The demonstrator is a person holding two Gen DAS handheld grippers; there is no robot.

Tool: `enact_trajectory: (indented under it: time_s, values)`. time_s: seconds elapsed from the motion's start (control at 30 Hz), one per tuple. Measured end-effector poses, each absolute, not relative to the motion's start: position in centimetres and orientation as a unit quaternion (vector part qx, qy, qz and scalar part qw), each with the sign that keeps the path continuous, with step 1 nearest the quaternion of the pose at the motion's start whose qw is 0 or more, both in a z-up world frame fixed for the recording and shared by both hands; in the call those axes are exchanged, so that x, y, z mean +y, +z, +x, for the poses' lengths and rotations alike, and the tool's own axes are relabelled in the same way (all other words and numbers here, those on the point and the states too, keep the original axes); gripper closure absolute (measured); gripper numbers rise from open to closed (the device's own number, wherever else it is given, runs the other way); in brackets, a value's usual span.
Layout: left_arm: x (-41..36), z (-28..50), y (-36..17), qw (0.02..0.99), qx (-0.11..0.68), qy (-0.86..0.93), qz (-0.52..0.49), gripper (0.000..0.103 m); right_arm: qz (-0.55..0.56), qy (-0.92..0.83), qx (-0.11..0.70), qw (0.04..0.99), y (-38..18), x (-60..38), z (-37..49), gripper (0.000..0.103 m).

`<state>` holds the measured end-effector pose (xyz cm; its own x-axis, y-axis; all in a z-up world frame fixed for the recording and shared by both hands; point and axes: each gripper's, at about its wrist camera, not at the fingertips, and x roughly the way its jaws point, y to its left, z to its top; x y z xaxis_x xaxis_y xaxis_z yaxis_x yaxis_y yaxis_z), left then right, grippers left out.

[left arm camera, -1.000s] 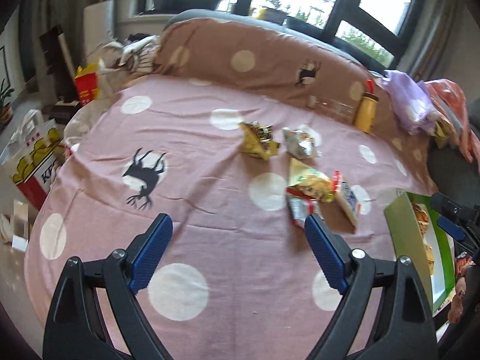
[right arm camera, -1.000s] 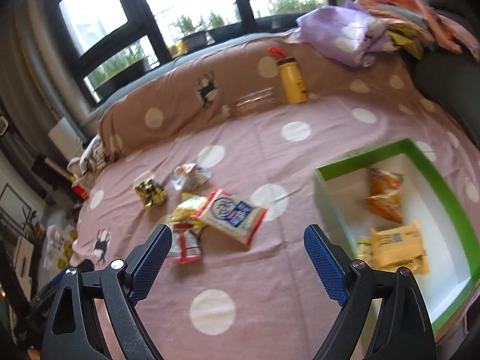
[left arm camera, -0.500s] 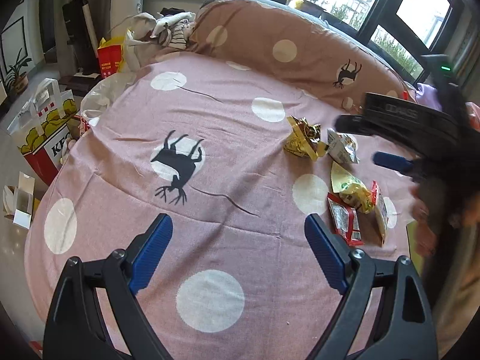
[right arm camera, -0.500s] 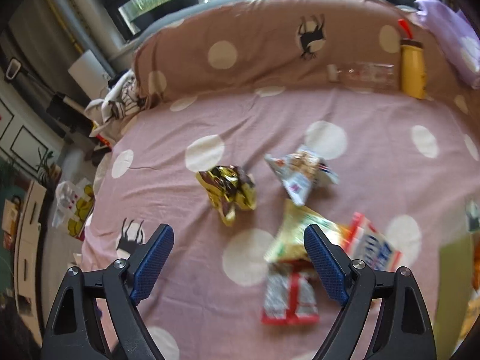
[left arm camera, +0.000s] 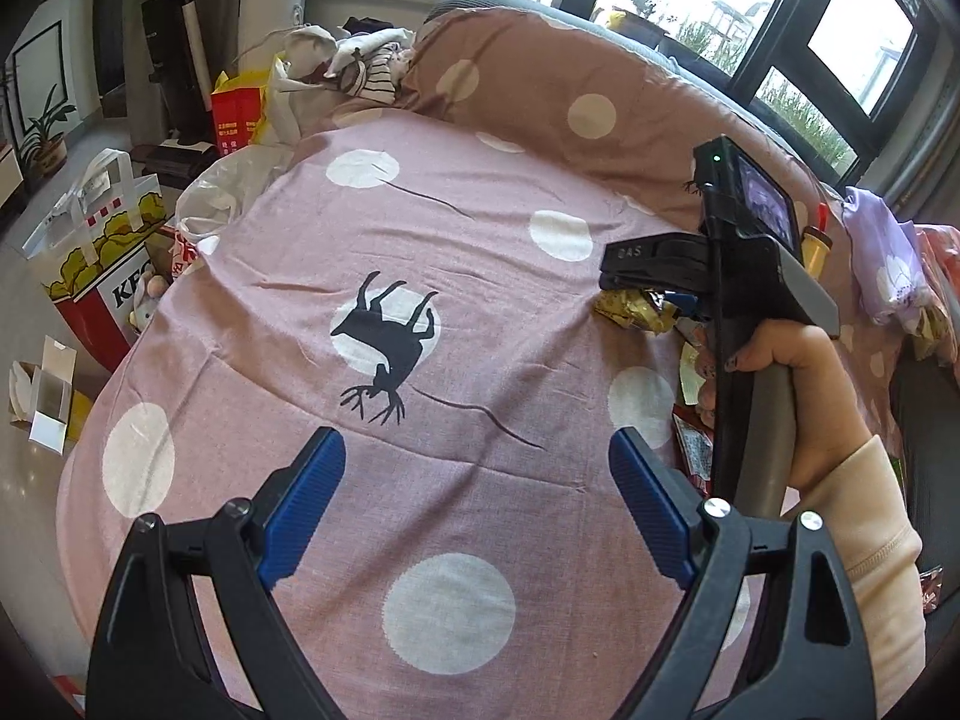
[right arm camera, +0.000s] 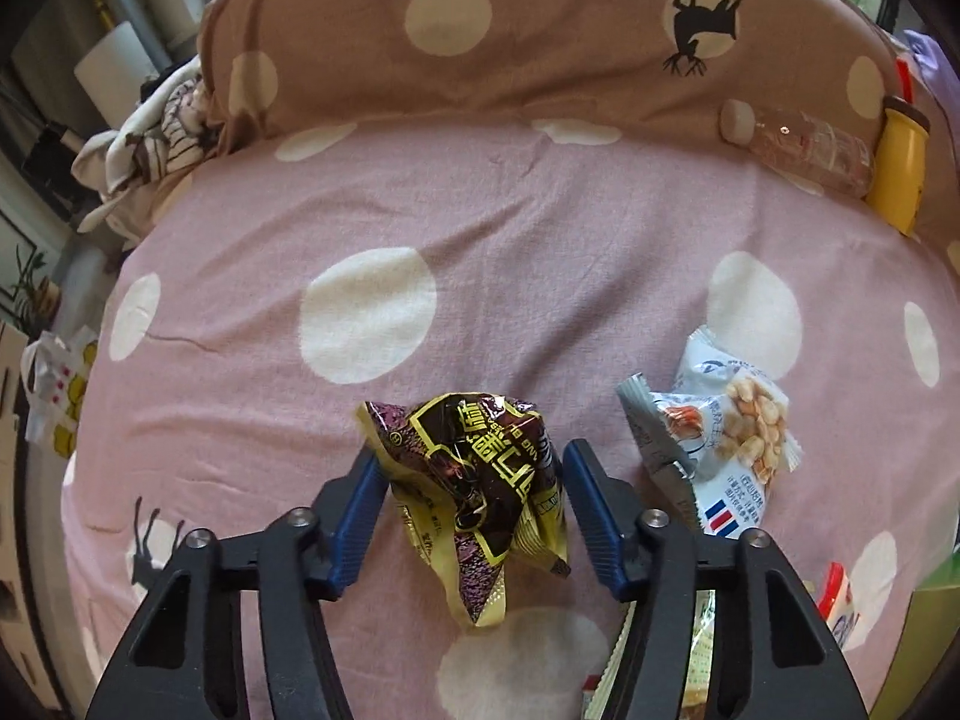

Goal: Organize snacks

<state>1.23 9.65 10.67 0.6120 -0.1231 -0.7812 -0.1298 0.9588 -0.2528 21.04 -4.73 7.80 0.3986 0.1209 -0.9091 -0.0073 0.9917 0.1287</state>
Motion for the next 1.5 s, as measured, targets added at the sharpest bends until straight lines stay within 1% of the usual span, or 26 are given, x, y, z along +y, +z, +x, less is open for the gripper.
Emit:
enact_trajectory:
  time_s: [0.07, 0.13, 0.37, 0.47, 0.53, 0.73, 0.87, 0.93, 1.03, 1.1, 1.17, 1.23, 1.37, 1.5]
  values:
    - [9.8, 1.2, 10.6, 0.885, 0.441, 0.002, -0.146, 0.013, 0.051, 0.045, 0.536, 0.842, 8.3, -4.9, 20.1, 0.057]
    - [9.8, 1.2, 10.7, 0.885, 0.441, 0.000, -0.148, 0.013, 0.044, 0.051, 0.528, 0.847, 9.0, -5.0, 19.0, 0.058]
    - [9.7, 1.2, 10.9, 0.883, 0.440, -0.015, -0.161, 0.013, 0.076, 0.078, 0.516, 0.849, 12.4, -7.3, 11.0, 0.058]
    - [9.4, 1.0, 10.9, 0.880, 0.443, -0.022, -0.167, 0.013, 0.078, 0.073, 0.526, 0.844, 12.9, -8.4, 6.8, 0.058]
    - [9.1, 0.7, 11.1, 0.881, 0.443, -0.027, -0.165, 0.013, 0.076, 0.059, 0.518, 0.850, 13.2, -9.2, 4.0, 0.058]
    - [7.8, -0.6, 11.8, 0.887, 0.435, -0.043, -0.147, 0.013, 0.076, 0.043, 0.519, 0.851, 12.1, -10.7, -1.0, 0.058]
    - [6.9, -1.2, 11.9, 0.885, 0.438, -0.054, -0.144, 0.013, 0.046, 0.018, 0.524, 0.850, 10.1, -10.2, -1.2, 0.058]
    - [6.2, -1.4, 11.9, 0.886, 0.439, -0.058, -0.139, 0.013, 0.050, 0.019, 0.526, 0.849, 9.5, -10.4, -1.4, 0.058]
    - [4.7, -1.3, 11.5, 0.885, 0.447, -0.065, -0.113, 0.013, 0.098, 0.040, 0.524, 0.845, 8.9, -11.3, -1.4, 0.053]
    - [3.9, -1.4, 11.1, 0.884, 0.453, -0.060, -0.096, 0.013, 0.099, 0.031, 0.527, 0.844, 8.9, -11.8, -1.5, 0.048]
    - [3.5, -1.3, 10.8, 0.883, 0.457, -0.060, -0.085, 0.013, 0.113, 0.038, 0.502, 0.857, 9.7, -12.5, -2.2, 0.036]
    - [3.2, -1.4, 10.7, 0.882, 0.459, -0.071, -0.086, 0.013, 0.147, 0.052, 0.483, 0.862, 10.2, -13.6, -2.8, 0.028]
    - [2.5, -1.8, 10.4, 0.871, 0.471, -0.101, -0.100, 0.013, 0.181, 0.047, 0.478, 0.858, 10.5, -15.7, -3.1, 0.027]
    - [1.2, -2.0, 9.7, 0.861, 0.484, -0.126, -0.095, 0.013, 0.248, 0.076, 0.469, 0.844, 10.4, -17.7, -2.9, 0.027]
